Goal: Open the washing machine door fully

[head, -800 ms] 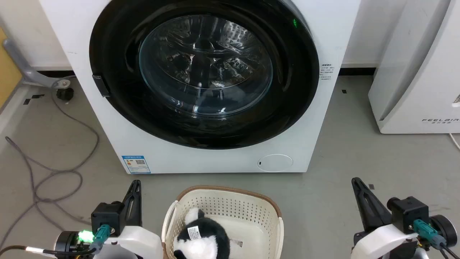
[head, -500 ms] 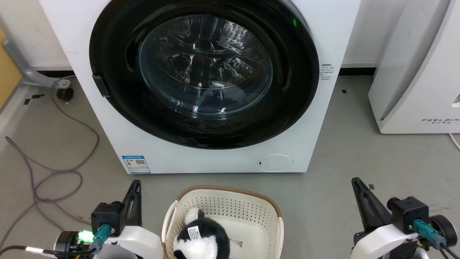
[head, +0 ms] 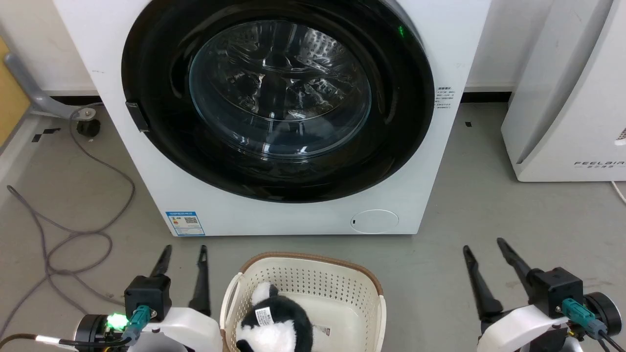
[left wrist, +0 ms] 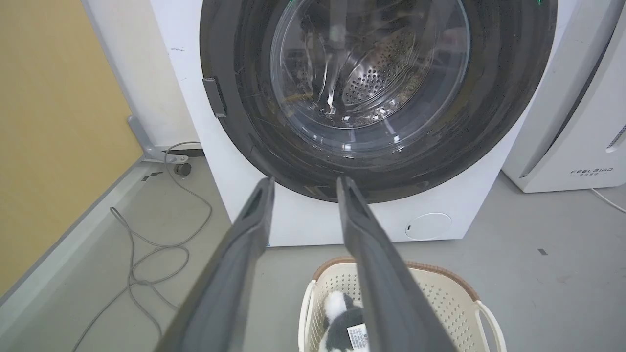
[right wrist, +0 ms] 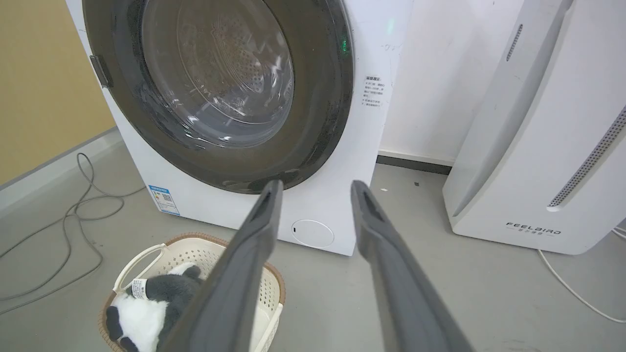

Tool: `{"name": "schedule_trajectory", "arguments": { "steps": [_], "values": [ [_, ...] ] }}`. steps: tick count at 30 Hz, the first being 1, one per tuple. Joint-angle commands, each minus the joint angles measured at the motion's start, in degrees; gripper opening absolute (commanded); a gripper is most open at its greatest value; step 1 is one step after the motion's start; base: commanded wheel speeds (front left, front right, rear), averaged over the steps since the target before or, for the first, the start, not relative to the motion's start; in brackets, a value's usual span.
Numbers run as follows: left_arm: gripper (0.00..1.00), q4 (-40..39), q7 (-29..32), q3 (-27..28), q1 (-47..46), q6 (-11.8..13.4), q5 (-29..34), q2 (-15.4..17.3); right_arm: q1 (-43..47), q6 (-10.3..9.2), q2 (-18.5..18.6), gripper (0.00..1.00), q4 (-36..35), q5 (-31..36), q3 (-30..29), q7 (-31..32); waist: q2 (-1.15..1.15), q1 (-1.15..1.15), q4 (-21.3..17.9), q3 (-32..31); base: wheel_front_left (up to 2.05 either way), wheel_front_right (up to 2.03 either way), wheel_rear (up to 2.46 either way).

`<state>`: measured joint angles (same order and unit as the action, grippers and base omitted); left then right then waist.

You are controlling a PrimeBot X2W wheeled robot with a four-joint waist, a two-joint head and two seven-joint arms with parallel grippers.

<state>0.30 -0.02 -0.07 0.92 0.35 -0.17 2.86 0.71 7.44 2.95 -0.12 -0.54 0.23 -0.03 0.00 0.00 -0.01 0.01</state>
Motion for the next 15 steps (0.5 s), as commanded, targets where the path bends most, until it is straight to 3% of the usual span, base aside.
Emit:
{"name": "schedule_trajectory", "arguments": {
  "steps": [1,6,7,8,15],
  "values": [
    [1.00,0.14,-0.24,-0.17,-0.06,-0.10,-0.26,0.00,0.03,0.00,0.00,1.00,0.18,-0.29,0.05,-0.09,0.00,0.00,-0.02,0.00,0.00,0.00,0.00],
    [1.00,0.69,-0.86,-0.60,-0.31,-0.34,-0.82,0.00,0.03,0.00,0.00,1.00,0.75,-0.98,0.18,-0.40,0.00,0.00,-0.08,0.01,0.00,0.00,0.00],
    [1.00,0.81,-0.98,-0.68,-0.36,-0.39,-0.92,0.00,0.03,0.00,0.00,0.37,0.87,-1.15,0.21,-0.49,0.00,0.00,-0.09,0.01,0.00,0.00,0.00],
    [1.00,0.94,-1.11,-0.76,-0.42,-0.44,-1.03,0.00,0.02,0.00,-0.01,0.00,0.99,-1.30,0.25,-0.57,0.00,0.00,-0.11,0.02,0.00,0.00,0.00],
    [1.00,1.79,-1.97,-1.37,-0.82,-0.81,-1.77,0.00,-0.07,0.01,-0.01,0.00,1.86,-3.20,0.58,-1.33,0.00,0.00,-0.18,0.04,0.00,0.00,0.00]
  ]
}}
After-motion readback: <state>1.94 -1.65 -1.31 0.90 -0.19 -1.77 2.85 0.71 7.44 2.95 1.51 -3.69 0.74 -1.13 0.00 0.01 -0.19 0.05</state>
